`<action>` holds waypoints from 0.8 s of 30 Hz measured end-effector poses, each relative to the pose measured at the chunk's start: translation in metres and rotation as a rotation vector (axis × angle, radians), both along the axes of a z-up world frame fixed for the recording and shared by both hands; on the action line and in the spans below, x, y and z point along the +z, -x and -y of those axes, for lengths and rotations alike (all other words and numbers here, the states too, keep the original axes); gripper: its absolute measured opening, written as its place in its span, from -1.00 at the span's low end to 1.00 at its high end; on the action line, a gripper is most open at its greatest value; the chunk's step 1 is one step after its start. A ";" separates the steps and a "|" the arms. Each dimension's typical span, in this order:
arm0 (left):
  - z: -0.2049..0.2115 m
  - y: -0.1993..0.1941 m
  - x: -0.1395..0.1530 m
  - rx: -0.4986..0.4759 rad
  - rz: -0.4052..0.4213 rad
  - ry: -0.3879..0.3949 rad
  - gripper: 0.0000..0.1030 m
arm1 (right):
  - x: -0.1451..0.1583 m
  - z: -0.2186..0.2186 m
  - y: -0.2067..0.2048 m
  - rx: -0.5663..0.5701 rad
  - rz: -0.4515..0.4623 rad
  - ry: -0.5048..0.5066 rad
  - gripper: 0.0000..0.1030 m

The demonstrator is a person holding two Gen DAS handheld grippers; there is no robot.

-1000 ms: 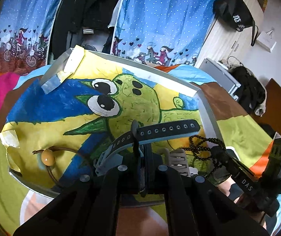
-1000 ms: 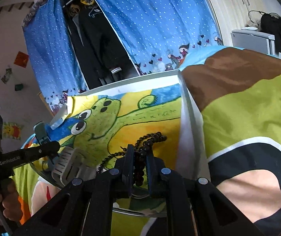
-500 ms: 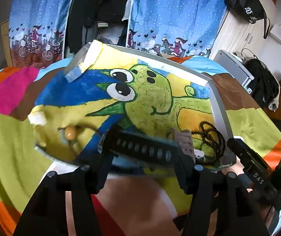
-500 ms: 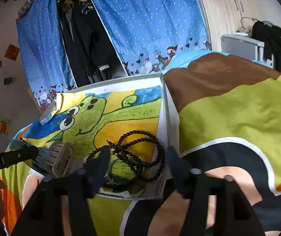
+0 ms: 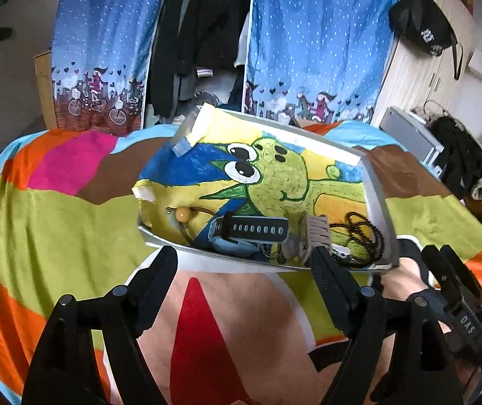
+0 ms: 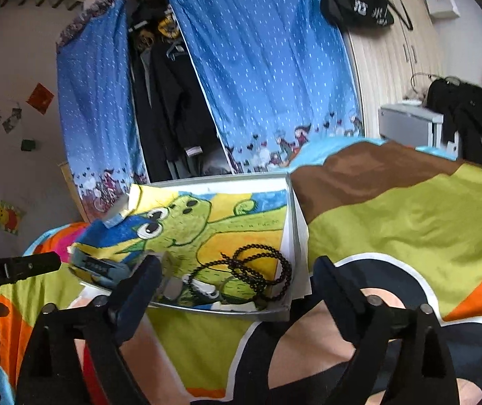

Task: Organize jewelry
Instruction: 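Open both tools to release the watch and necklace in the tray, then lift both tools up and away from the tray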

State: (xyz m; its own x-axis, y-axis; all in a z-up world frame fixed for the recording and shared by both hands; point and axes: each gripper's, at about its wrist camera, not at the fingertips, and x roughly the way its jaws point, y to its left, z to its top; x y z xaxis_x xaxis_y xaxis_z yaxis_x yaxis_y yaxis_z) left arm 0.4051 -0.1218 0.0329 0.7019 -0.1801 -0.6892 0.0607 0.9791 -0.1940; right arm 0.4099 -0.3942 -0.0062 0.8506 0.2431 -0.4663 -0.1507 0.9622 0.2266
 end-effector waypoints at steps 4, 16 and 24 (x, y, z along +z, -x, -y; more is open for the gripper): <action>-0.006 0.028 0.013 0.021 0.056 0.012 0.54 | 0.011 -0.001 0.029 -0.017 0.073 -0.013 0.95; -0.027 0.113 0.032 -0.012 0.173 -0.023 0.69 | 0.034 -0.019 0.111 0.008 0.222 0.025 1.00; -0.039 0.167 0.018 -0.063 0.189 -0.014 0.69 | 0.024 -0.049 0.151 0.093 0.184 0.081 1.00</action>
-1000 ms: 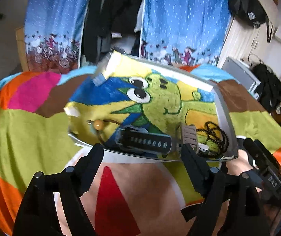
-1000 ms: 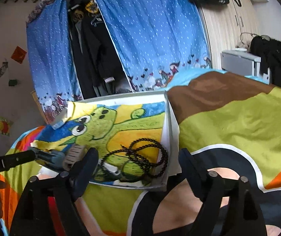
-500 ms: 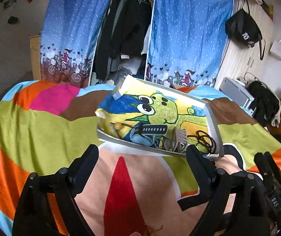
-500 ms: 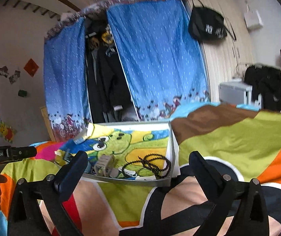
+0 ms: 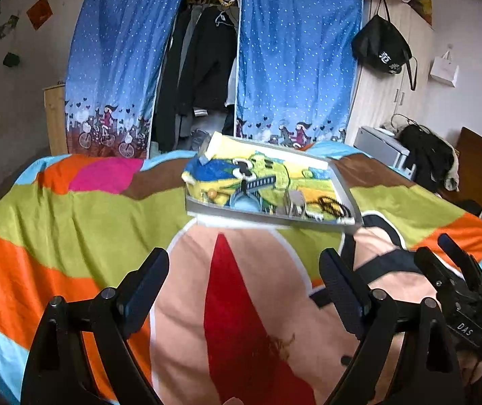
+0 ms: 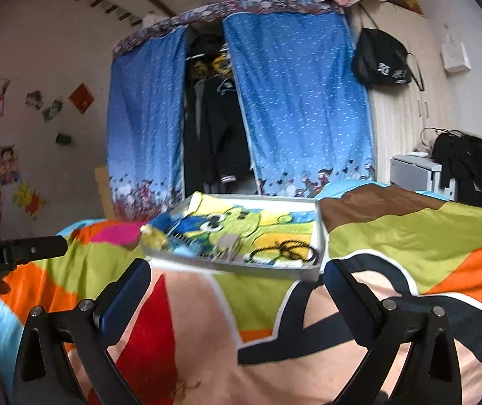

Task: Organize jewelry
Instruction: 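Lift both tools up and away from the tray, then move both tools over the gold chain and red bead bracelet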

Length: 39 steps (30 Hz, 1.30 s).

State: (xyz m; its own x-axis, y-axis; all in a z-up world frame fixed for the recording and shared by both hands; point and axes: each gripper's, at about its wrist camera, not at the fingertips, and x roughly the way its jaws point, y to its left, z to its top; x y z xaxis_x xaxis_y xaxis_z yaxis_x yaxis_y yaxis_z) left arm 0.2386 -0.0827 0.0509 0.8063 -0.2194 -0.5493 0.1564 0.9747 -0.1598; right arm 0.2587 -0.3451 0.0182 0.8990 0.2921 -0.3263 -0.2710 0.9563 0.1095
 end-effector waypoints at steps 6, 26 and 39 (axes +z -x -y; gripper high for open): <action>-0.013 0.028 -0.016 -0.010 -0.011 -0.035 0.69 | -0.007 -0.013 0.020 0.011 -0.032 0.023 1.00; -0.034 0.042 -0.103 -0.083 -0.216 0.002 0.68 | -0.068 -0.032 0.011 -0.078 -0.400 0.126 1.00; -0.015 -0.001 -0.143 -0.205 -0.346 -0.041 0.68 | -0.110 -0.039 -0.040 0.106 -0.638 0.243 1.00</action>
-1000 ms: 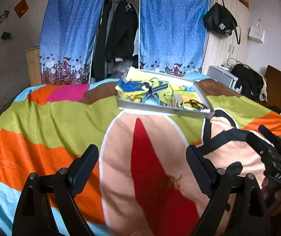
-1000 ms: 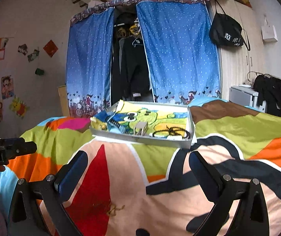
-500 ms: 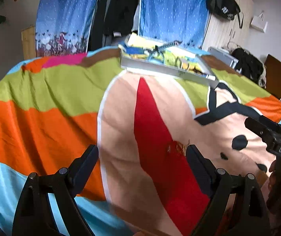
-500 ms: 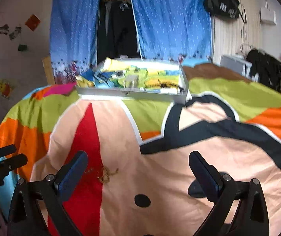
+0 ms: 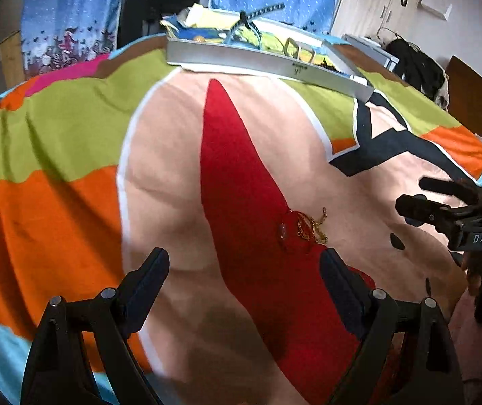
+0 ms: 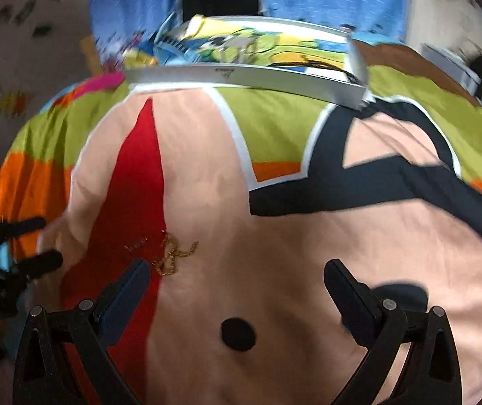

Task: Organize jewelry
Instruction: 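Move both tools over the gold chain and red bead bracelet, then grasp the red bead bracelet with the left tool while the right tool grasps the gold chain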

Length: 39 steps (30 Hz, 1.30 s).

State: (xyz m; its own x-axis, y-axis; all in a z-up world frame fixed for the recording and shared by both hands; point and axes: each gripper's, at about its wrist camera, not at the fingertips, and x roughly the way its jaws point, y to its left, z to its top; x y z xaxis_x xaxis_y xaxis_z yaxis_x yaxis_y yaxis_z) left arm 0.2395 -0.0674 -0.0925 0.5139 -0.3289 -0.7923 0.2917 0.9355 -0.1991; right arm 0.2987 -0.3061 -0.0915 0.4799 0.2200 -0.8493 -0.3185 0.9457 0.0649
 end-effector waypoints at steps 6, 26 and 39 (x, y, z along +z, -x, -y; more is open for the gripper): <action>0.004 -0.015 -0.012 -0.039 -0.029 0.020 0.67 | -0.026 -0.014 -0.010 0.194 -0.033 0.118 1.00; 0.045 -0.049 -0.052 -0.199 -0.180 0.059 -0.69 | -0.060 -0.045 -0.011 0.340 -0.109 0.141 0.52; 0.039 -0.053 -0.058 -0.106 -0.155 0.008 -0.91 | -0.063 -0.051 -0.007 0.329 -0.054 0.146 0.52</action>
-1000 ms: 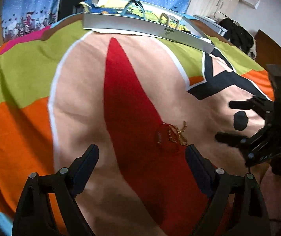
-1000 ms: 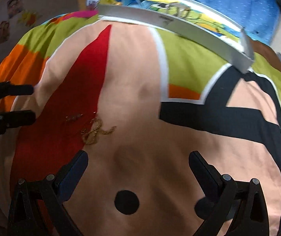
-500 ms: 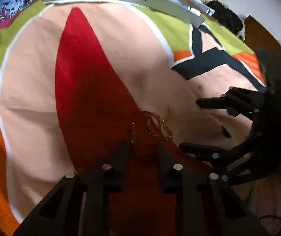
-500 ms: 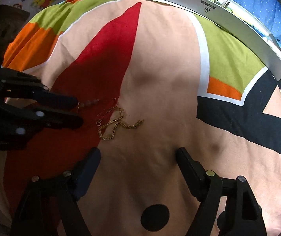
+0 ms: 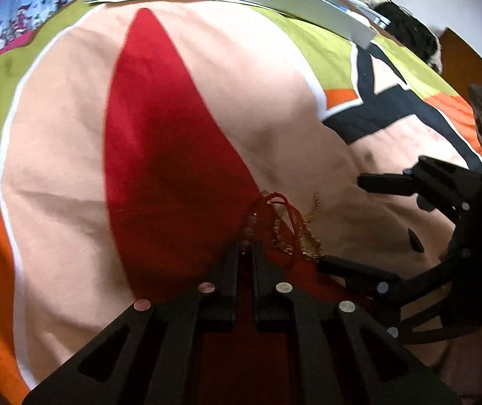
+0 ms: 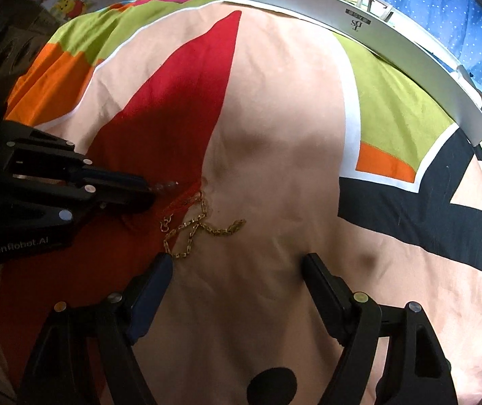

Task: Organize jewelry
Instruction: 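Grasp the red bead bracelet with the left tool while the right tool grasps the gold chain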

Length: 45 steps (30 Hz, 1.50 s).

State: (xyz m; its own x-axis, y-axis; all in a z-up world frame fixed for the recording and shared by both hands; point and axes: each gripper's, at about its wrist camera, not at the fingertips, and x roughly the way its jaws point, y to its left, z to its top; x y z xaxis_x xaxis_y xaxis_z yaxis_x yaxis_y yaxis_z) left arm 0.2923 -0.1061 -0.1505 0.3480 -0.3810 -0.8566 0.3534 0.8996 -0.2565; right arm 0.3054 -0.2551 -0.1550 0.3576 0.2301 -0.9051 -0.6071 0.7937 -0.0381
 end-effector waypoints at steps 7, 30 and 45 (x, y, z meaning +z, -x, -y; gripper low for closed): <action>-0.025 0.001 0.003 0.151 -0.011 0.004 -0.92 | 0.003 -0.008 0.001 0.024 0.040 -0.029 0.52; -0.022 0.012 0.012 0.170 0.078 -0.053 -0.92 | -0.008 -0.024 -0.007 0.005 -0.013 -0.093 -0.42; -0.021 0.020 0.030 0.188 0.191 -0.034 -0.92 | 0.029 -0.010 0.008 -0.038 0.163 -0.104 -0.42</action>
State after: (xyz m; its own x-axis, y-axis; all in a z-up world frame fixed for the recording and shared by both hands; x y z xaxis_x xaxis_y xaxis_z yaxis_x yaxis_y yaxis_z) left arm 0.2723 -0.0847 -0.1209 0.5664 -0.2663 -0.7799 0.2180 0.9610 -0.1699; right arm 0.2974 -0.2455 -0.1263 0.5079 0.3028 -0.8065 -0.5695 0.8205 -0.0506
